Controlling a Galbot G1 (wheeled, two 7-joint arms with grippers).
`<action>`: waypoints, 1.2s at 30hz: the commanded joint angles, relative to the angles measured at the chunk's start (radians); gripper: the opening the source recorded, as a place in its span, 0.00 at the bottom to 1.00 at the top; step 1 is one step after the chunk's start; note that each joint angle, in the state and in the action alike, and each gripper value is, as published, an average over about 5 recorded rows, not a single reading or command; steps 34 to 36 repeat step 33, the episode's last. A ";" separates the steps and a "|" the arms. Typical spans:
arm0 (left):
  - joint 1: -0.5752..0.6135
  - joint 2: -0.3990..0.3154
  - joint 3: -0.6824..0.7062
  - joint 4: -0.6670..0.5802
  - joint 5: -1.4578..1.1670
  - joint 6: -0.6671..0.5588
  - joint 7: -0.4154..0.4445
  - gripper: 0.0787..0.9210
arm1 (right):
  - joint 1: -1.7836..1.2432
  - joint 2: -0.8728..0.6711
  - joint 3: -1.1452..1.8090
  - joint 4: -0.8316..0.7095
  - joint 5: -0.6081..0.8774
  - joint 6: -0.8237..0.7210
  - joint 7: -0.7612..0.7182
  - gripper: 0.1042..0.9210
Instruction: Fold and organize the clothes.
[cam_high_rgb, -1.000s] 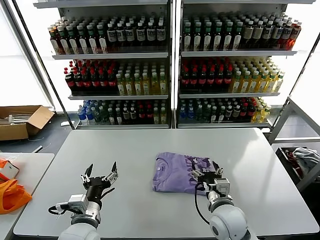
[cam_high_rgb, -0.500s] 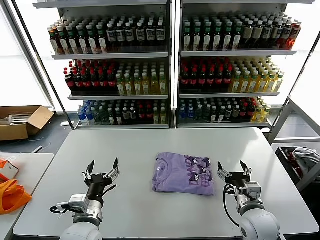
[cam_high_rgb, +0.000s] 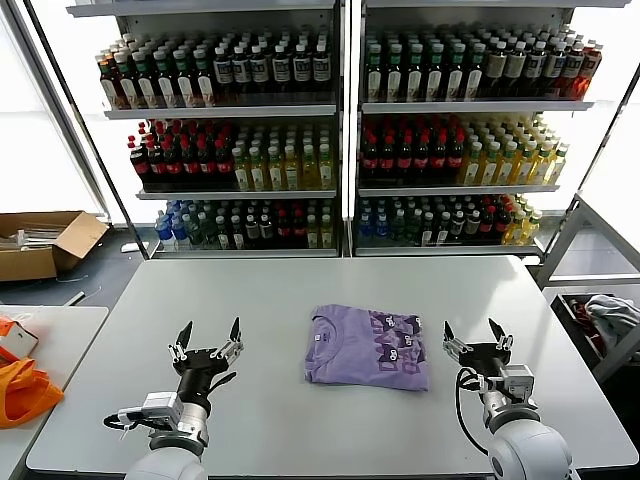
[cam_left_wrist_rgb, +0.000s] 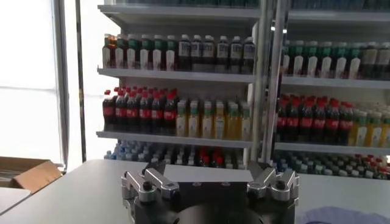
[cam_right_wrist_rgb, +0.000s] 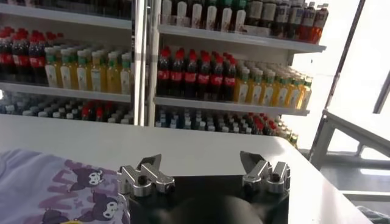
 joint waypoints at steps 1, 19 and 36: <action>0.007 -0.002 -0.001 -0.004 0.011 -0.007 0.006 0.88 | -0.009 -0.001 0.010 -0.001 -0.003 0.009 -0.009 0.88; 0.004 -0.011 -0.010 0.001 0.062 -0.004 0.045 0.88 | 0.024 -0.003 -0.006 -0.016 -0.003 0.006 -0.011 0.88; -0.004 -0.016 -0.007 0.008 0.043 -0.023 0.044 0.88 | 0.027 0.004 -0.009 -0.021 -0.002 0.008 -0.010 0.88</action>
